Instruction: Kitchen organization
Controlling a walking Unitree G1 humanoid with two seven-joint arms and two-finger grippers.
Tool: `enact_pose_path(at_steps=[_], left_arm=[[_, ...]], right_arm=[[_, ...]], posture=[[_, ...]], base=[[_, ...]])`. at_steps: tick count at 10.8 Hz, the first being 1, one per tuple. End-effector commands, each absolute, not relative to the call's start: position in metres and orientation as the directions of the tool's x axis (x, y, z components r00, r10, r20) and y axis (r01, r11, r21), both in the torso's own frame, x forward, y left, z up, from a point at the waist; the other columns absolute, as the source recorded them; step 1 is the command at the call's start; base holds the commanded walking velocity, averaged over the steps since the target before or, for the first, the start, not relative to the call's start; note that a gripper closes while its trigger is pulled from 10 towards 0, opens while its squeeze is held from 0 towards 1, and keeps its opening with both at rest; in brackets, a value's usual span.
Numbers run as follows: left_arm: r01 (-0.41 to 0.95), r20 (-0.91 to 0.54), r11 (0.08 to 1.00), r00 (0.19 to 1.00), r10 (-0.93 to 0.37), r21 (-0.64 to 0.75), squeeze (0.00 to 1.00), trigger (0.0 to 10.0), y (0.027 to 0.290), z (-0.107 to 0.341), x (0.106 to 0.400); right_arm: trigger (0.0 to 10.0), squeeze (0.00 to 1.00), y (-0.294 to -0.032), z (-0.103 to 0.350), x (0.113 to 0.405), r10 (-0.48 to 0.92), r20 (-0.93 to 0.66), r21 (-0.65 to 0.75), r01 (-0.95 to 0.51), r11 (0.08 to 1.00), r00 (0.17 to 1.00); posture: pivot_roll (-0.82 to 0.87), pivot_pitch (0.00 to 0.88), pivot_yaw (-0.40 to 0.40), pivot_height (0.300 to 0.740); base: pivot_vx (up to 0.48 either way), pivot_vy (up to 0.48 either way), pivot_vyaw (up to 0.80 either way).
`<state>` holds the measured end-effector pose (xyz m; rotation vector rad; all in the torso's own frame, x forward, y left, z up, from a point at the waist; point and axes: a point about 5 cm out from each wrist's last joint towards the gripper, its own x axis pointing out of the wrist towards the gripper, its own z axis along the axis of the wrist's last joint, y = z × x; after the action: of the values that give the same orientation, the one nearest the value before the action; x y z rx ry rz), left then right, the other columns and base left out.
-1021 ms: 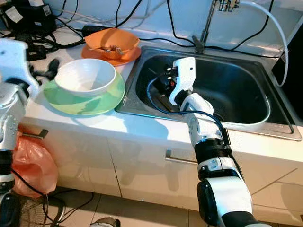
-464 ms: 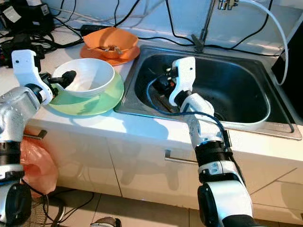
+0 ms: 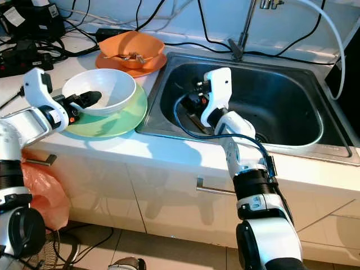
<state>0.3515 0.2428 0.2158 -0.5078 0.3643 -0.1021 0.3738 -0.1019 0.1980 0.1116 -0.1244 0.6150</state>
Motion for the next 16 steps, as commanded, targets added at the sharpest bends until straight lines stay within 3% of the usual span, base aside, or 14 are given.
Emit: enact_pose_path(at_steps=[1,2,3,16], left_arm=[[-0.006,-0.322,0.835,0.924,-0.205,-0.55,0.0,4.5,0.244,0.218,0.352],[-0.023,-0.325,0.822,0.925,-0.199,-0.569,0.0,4.5,0.246,0.218,0.352],[-0.033,-0.321,0.807,0.926,-0.197,-0.59,0.0,0.0,0.248,0.219,0.351],[-0.103,-0.311,0.798,0.944,-0.109,-0.594,0.0,0.0,0.252,0.226,0.353]], right_arm=[[10.0,0.0,-0.104,0.203,0.374,0.565,0.159,0.058,-0.578,0.814,0.81],[10.0,0.0,-0.104,0.203,0.374,0.564,0.159,0.057,-0.578,0.814,0.81],[10.0,0.0,-0.104,0.204,0.374,0.563,0.16,0.057,-0.577,0.815,0.811],[10.0,0.0,-0.105,0.205,0.375,0.551,0.162,0.054,-0.565,0.823,0.818]], posture=[[0.17,0.045,-0.011,0.74],[0.17,0.045,-0.011,0.74],[0.17,0.044,-0.01,0.74],[0.17,0.032,-0.006,0.74]], base=[[0.0,0.0,0.0],[0.0,0.0,0.0],[0.0,0.0,0.0],[0.0,0.0,0.0]])
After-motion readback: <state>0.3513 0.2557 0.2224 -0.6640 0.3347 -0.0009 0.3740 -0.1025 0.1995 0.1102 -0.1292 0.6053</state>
